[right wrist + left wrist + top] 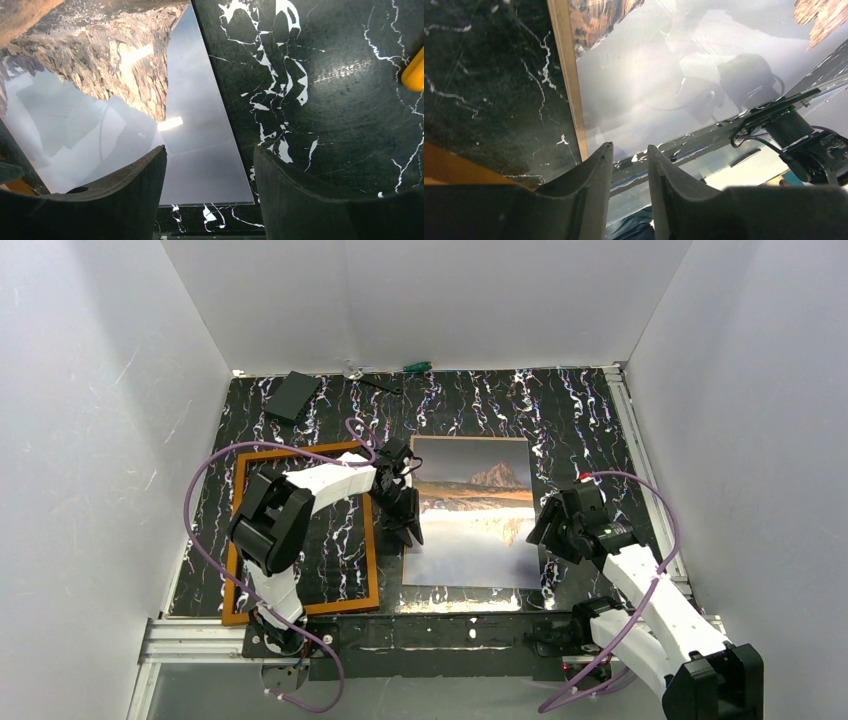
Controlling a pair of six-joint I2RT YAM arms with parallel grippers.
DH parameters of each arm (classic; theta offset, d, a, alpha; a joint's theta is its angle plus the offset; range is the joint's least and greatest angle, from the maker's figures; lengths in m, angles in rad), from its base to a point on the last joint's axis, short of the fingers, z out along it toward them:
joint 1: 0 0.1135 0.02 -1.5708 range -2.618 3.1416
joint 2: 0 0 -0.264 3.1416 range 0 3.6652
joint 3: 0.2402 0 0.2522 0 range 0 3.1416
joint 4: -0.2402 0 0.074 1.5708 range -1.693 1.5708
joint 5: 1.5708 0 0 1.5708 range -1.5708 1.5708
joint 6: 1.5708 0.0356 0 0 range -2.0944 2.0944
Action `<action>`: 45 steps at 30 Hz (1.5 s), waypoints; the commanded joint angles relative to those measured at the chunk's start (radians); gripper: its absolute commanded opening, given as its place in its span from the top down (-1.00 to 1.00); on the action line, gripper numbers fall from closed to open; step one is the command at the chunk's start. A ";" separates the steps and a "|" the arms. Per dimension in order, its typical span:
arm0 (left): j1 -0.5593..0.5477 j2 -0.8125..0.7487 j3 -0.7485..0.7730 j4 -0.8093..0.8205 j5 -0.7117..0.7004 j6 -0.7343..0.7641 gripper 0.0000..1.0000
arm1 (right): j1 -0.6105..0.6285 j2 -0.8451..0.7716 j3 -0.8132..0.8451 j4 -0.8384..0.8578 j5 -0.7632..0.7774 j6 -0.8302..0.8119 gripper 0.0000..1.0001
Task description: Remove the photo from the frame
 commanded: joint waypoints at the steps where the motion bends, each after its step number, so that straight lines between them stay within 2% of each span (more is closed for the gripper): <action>1: -0.007 0.026 0.009 -0.062 0.033 0.007 0.46 | -0.010 0.013 0.043 0.001 0.034 -0.034 -0.41; 9: -0.005 0.026 0.008 -0.078 -0.029 0.040 0.80 | -0.047 0.058 0.048 0.038 0.002 -0.059 -0.40; 16: -0.002 0.040 0.000 -0.105 -0.093 0.063 1.00 | -0.189 0.073 0.018 0.131 -0.229 -0.128 -0.42; 20: -0.002 0.080 -0.003 -0.124 -0.113 0.068 1.00 | -0.233 0.122 0.008 0.155 -0.307 -0.143 -0.41; 37: -0.001 0.093 -0.063 -0.135 -0.159 0.041 1.00 | -0.252 0.351 0.045 0.153 -0.394 -0.172 -0.41; 45: -0.001 0.092 -0.069 -0.129 -0.155 0.038 1.00 | -0.252 0.338 0.023 0.200 -0.492 -0.172 -0.41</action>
